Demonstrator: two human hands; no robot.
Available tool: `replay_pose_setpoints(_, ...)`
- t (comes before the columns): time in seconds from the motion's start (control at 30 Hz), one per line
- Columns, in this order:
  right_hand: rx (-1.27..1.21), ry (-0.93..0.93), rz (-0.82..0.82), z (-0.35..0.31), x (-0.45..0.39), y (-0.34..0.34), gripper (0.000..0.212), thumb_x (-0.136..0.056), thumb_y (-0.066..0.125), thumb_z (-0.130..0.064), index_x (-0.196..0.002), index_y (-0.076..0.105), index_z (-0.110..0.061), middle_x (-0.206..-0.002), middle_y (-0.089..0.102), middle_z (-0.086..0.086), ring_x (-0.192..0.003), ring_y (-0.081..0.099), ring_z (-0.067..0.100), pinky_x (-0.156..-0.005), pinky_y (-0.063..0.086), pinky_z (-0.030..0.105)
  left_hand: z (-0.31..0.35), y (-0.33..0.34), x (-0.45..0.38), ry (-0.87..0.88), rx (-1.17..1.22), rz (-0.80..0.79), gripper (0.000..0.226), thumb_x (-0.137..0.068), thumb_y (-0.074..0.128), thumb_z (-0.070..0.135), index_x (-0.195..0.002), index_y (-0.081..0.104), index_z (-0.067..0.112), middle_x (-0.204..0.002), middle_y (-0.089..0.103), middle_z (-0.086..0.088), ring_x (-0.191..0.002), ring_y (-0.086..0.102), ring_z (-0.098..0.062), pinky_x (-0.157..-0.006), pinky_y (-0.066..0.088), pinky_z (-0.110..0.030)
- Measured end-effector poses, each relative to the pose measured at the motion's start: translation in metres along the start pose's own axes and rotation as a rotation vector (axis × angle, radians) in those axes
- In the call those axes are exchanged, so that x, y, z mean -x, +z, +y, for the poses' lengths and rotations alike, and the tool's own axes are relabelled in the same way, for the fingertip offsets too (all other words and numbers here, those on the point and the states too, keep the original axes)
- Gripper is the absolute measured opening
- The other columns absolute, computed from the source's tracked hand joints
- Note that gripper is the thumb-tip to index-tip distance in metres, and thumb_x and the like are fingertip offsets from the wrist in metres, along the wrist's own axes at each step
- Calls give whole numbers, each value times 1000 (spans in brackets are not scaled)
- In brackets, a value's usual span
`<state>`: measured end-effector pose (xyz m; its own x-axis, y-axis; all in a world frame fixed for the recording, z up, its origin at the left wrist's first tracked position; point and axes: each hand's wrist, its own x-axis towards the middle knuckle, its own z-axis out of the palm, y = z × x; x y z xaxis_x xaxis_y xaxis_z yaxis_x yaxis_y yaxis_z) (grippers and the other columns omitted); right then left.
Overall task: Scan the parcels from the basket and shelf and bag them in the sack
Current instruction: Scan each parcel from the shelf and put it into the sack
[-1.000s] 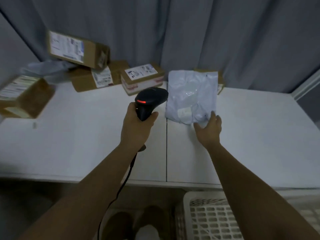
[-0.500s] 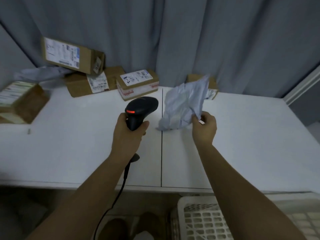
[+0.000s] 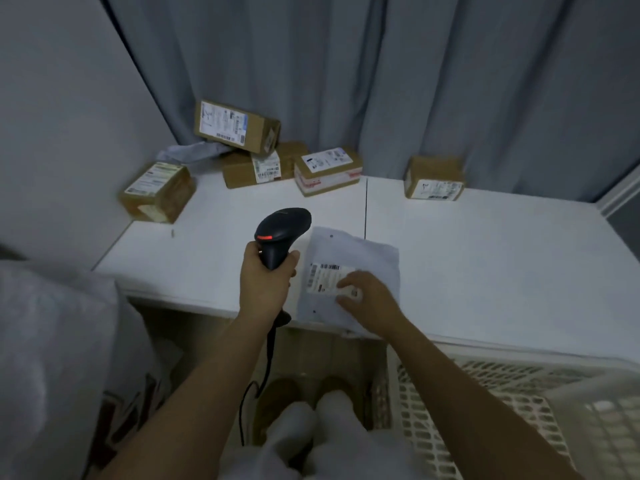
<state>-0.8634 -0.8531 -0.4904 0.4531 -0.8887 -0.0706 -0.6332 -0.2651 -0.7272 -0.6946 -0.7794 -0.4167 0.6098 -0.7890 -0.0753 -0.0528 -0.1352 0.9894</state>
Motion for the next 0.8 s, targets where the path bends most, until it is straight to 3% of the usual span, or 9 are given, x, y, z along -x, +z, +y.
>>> replay_pose_setpoints(0.07,-6,125,196,17,-1,3,33,-89,69,-25,-117,64,-9,-125,60,10,-119,54,25,-99,38,25,-10,1,4,-12,-18,-26,29,-87,69,17,-91,45,33,-92,62,-2,-78,65,-16,-72,55,-31)
replay_pose_setpoints(0.17,130,257,247,38,-3,1,48,-91,65,-26,-133,53,-7,-141,47,16,-131,42,33,-109,29,36,-23,1,0,-7,-55,-72,29,-86,69,16,-91,46,32,-95,62,-4,-81,65,-17,-70,53,-28)
replay_pose_setpoints(0.27,317,136,175,53,-22,1,51,-97,54,-24,-144,42,-9,-154,33,17,-141,30,36,-114,23,42,-36,3,-11,-39,-58,-83,27,-87,69,16,-96,48,30,-94,63,-3,-80,65,-17,-72,54,-29)
replay_pose_setpoints(0.4,422,34,-7,41,-76,2,54,-103,36,-22,-154,19,-13,-163,10,10,-150,7,28,-121,11,46,-60,10,-29,-105,-50,-55,27,-86,70,16,-104,50,21,-95,64,-6,-82,65,-20,-74,54,-32)
replay_pose_setpoints(0.57,395,139,-163,22,-143,5,78,-97,44,-19,-155,-8,-17,-164,-8,3,-150,-8,20,-120,-3,45,-90,22,-52,-150,-21,-21,26,-86,71,17,-104,52,20,-93,64,-7,-79,65,-18,-70,53,-31)
replay_pose_setpoints(0.63,436,225,-204,24,-160,6,93,-91,54,-28,-153,-15,-19,-163,-5,6,-150,-7,24,-120,-3,50,-97,27,-60,-158,-16,-13,24,-85,71,17,-98,52,24,-90,64,-6,-76,64,-16,-70,54,-32)
replay_pose_setpoints(0.7,480,301,-235,32,-169,6,105,-83,65,-34,-153,-12,-20,-159,14,12,-149,6,30,-118,3,55,-101,31,-66,-161,-6,-16,24,-85,71,15,-95,51,25,-88,63,-5,-73,63,-14,-67,53,-29)
replay_pose_setpoints(0.77,569,326,-251,41,-172,5,99,-76,73,-39,-152,12,-17,-146,35,14,-139,28,34,-115,18,55,-102,33,-69,-162,2,-18,23,-85,71,14,-93,51,25,-86,63,-4,-69,62,-11,-61,52,-21)
replay_pose_setpoints(0.8,606,315,-244,45,-172,4,86,-74,75,-41,-144,30,-16,-137,44,13,-131,38,34,-111,28,51,-102,33,-70,-164,2,-18,23,-86,71,14,-92,51,26,-84,63,-3,-68,62,-10,-59,51,-19)
